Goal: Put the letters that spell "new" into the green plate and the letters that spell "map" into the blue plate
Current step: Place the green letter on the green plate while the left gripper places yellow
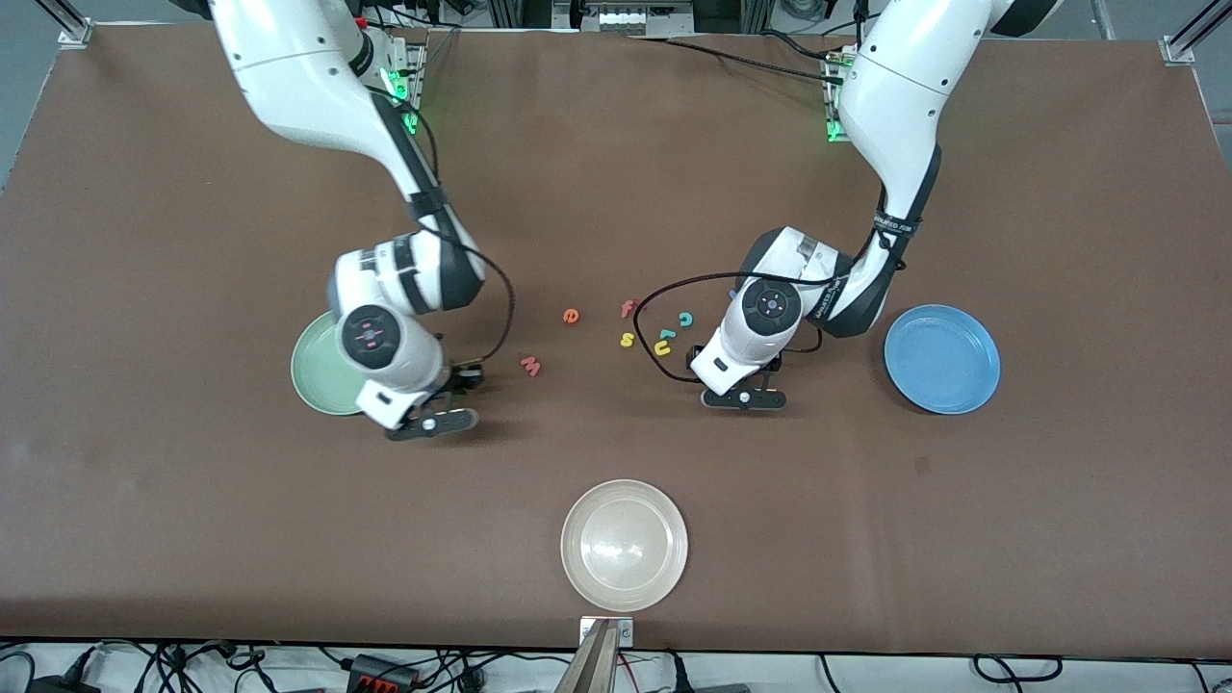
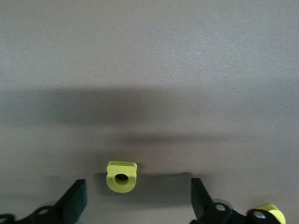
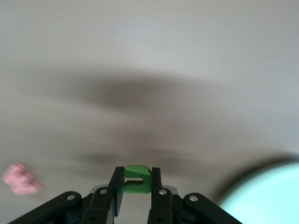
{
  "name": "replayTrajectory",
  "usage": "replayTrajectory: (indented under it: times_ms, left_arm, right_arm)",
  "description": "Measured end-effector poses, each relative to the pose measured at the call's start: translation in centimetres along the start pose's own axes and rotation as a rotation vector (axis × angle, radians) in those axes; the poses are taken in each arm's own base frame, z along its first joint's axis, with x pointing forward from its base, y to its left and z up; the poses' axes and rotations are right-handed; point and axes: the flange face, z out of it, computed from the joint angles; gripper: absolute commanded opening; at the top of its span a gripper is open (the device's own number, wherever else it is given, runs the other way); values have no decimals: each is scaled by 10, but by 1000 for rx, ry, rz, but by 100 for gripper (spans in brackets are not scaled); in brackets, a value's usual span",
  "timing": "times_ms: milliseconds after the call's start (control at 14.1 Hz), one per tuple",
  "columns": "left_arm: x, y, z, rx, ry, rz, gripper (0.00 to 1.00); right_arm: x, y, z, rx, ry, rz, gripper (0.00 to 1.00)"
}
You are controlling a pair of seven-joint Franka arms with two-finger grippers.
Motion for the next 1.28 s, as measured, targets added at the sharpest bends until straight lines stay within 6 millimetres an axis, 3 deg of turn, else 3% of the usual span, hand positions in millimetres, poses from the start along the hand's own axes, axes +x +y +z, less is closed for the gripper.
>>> replayTrajectory:
  times_ms: [142,284,568,710,781,852,923,1065,1278]
  left_arm:
    - [1,-4,1,3,-1,-6,60]
    - [2,-6,1,4,-1,-8,48]
    - [3,-5,-1,2,2,0,21]
    - [5,-9,-2,2,4,8,16]
    - [8,-15,-3,2,5,22,16]
    - [13,-24,-4,2,7,37,16]
    - [20,-37,-7,3,6,46,16]
    - [35,-69,-24,3,0,45,16]
    - [49,-133,-76,17,-62,48,16]
  right_arm:
    - [-8,44,-17,10,-51,30,9]
    - [-23,74,-19,12,-83,44,10]
    - [-47,117,6,-6,-117,19,11]
    - [-60,128,30,-14,-115,16,13]
    - [-67,130,43,-18,-108,16,19]
    - [-73,130,53,-23,-101,16,41]
    - [-77,130,60,-26,-99,17,99]
    - [-78,130,59,-25,-92,17,100]
    - [-70,125,22,-12,-32,9,100]
